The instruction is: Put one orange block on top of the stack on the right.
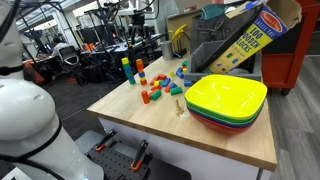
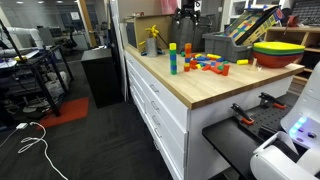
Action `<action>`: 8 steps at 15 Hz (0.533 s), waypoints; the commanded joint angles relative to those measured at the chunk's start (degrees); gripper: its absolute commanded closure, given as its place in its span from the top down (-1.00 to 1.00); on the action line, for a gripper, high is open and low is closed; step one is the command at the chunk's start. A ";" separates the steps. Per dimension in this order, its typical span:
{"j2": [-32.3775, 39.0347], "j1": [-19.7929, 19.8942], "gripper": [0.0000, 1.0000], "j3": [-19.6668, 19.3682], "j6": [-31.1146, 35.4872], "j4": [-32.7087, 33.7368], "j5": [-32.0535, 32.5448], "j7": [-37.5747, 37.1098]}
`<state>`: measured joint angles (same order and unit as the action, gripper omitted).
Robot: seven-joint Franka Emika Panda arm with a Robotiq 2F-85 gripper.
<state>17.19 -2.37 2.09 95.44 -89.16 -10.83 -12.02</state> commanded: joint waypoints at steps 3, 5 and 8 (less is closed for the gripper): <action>-1.96 1.90 1.00 -1.03 0.07 -2.12 0.11 5.67; -2.37 2.39 1.00 -1.31 0.64 -3.24 0.93 7.36; -2.98 3.01 1.00 -2.22 2.73 -5.39 2.45 7.60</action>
<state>16.96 0.05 0.84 95.66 -90.41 -9.44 -5.87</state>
